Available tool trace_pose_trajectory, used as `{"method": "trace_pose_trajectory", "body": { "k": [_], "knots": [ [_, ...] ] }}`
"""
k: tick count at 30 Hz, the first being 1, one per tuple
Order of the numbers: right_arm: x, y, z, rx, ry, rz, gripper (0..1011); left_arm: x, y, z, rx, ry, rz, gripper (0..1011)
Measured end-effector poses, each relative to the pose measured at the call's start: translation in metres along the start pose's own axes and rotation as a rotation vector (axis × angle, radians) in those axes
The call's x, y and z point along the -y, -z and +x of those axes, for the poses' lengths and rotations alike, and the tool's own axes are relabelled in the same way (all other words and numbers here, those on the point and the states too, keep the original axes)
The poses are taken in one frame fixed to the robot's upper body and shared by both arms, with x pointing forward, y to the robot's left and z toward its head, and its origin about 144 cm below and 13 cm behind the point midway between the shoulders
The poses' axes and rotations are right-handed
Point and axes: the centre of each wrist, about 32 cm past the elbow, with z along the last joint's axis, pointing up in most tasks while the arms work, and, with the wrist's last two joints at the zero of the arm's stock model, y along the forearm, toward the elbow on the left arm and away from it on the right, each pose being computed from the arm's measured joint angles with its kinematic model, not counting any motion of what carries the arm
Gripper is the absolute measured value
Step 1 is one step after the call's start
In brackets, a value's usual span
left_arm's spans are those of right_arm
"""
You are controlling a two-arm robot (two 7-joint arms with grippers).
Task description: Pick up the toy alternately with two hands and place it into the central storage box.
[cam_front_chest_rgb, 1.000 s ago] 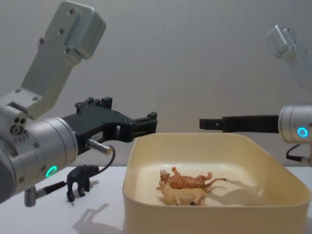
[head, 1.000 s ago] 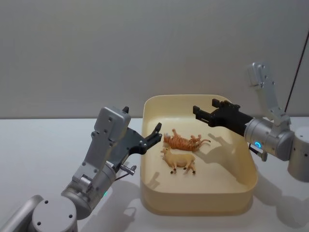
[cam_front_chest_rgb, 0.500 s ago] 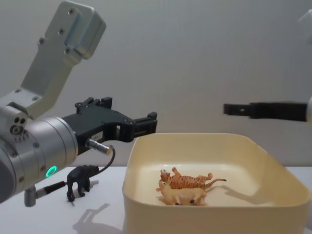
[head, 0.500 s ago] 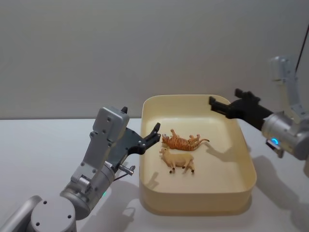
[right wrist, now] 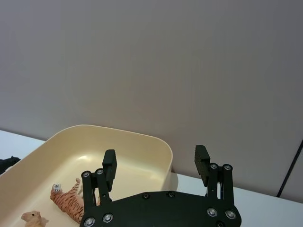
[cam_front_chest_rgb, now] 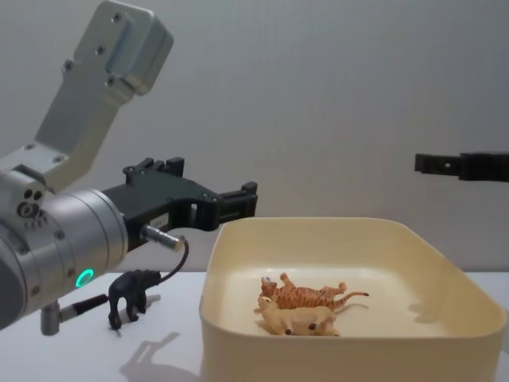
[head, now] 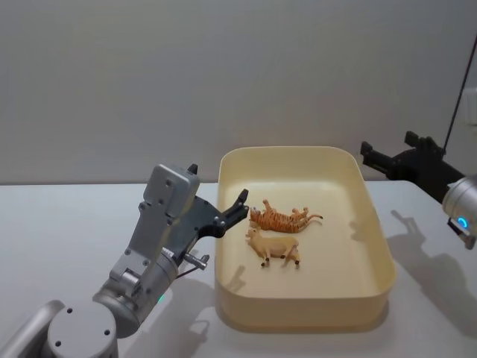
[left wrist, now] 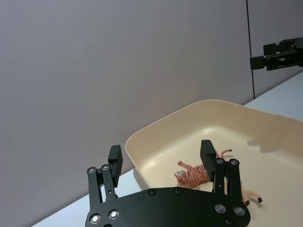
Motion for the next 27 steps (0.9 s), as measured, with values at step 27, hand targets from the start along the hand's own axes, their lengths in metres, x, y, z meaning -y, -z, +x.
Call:
{"method": "trace_pose_trajectory", "body": {
  "k": [27],
  "knots": [
    [0.014,-0.003,0.005,0.005,0.036,0.015,1001,0.024,-0.016,0.027,-0.1,-0.08,0.197,1001]
  ]
}}
